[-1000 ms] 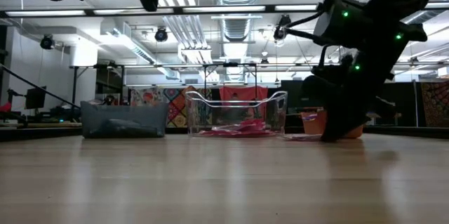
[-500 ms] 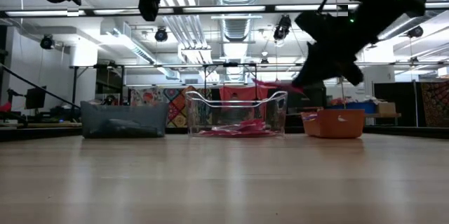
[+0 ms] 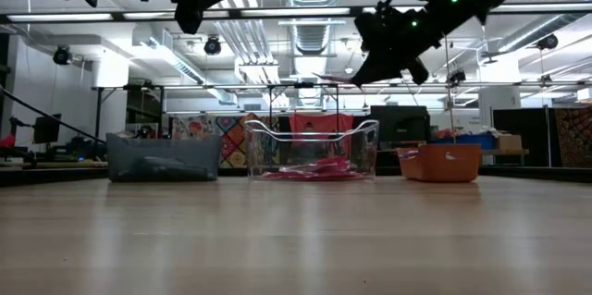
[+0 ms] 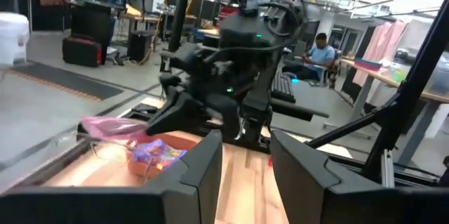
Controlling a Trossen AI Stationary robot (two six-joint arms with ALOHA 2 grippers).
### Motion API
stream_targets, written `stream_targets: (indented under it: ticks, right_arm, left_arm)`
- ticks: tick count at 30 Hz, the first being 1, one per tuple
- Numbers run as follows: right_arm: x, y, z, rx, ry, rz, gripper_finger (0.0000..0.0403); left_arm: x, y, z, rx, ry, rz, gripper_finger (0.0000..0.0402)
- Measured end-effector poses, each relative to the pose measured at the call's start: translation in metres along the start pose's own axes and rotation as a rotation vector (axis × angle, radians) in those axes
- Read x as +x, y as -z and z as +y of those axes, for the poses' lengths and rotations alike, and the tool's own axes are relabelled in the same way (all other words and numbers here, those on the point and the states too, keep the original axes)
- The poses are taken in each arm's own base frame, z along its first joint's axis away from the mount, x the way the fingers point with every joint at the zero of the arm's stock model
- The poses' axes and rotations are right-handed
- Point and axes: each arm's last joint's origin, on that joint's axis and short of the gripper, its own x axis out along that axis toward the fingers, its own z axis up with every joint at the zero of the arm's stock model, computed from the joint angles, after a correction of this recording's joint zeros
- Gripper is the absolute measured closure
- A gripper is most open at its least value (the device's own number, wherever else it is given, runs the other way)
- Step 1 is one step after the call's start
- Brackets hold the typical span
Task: Sort candy
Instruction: Put the red chocolate into the transparent bin, then return to Home Position
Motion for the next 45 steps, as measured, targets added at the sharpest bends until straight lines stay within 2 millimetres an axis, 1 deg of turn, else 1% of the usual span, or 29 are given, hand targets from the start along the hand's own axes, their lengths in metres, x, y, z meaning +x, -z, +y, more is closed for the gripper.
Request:
stream_targets:
  ticks: [3,5,9,11,15,18,21,24,27,32,35,38,42,45]
  right_arm:
    - [0.013,-0.011,-0.009,-0.090,0.005,0.008,0.0394]
    - [0.022,-0.010,-0.015,-0.162,0.014,0.037,0.0394]
    - [0.036,-0.011,-0.021,-0.204,-0.050,0.081,0.0384]
    - [0.042,-0.014,-0.024,-0.197,-0.080,0.086,0.0366]
    - [0.053,-0.010,-0.037,-0.184,-0.044,0.130,0.0311]
    - [0.056,-0.008,-0.046,-0.180,-0.022,0.162,0.0272]
    - [0.056,-0.007,-0.049,-0.175,-0.011,0.180,0.0243]
    - [0.052,-0.010,-0.046,-0.183,-0.040,0.166,0.0225]
    - [0.044,-0.012,-0.035,-0.243,-0.142,0.151,0.0219]
    - [0.027,-0.009,-0.020,-0.345,-0.249,0.086,0.0227]
    - [0.013,-0.005,-0.015,-0.374,-0.353,0.007,0.0234]
    - [-0.001,0.003,-0.016,-0.398,-0.428,-0.056,0.0241]
    - [-0.019,0.018,-0.024,-0.428,-0.436,-0.081,0.0253]
    - [-0.035,0.029,-0.032,-0.429,-0.437,-0.104,0.0263]
  left_arm:
    - [-0.006,-0.003,-0.001,0.027,0.004,-0.005,0.0295]
    - [-0.010,-0.003,-0.002,0.041,0.017,-0.008,0.0295]
    - [-0.028,0.009,-0.003,0.065,0.066,-0.008,0.0295]
    - [-0.039,0.017,-0.003,0.073,0.107,-0.007,0.0295]
    - [-0.063,0.031,-0.001,0.078,0.136,-0.043,0.0295]
    - [-0.078,0.039,0.003,0.084,0.143,-0.076,0.0295]
    - [-0.090,0.044,0.006,0.090,0.149,-0.115,0.0295]
    - [-0.100,0.050,0.008,0.096,0.150,-0.098,0.0295]
    - [-0.109,0.055,0.010,0.134,0.164,-0.054,0.0295]
    - [-0.122,0.059,0.012,0.187,0.182,-0.025,0.0295]
    - [-0.127,0.066,0.013,0.213,0.212,-0.036,0.0299]
    - [-0.131,0.076,0.016,0.220,0.224,-0.060,0.0308]
    - [-0.130,0.087,0.017,0.220,0.238,-0.046,0.0321]
    - [-0.128,0.094,0.018,0.221,0.239,-0.016,0.0324]
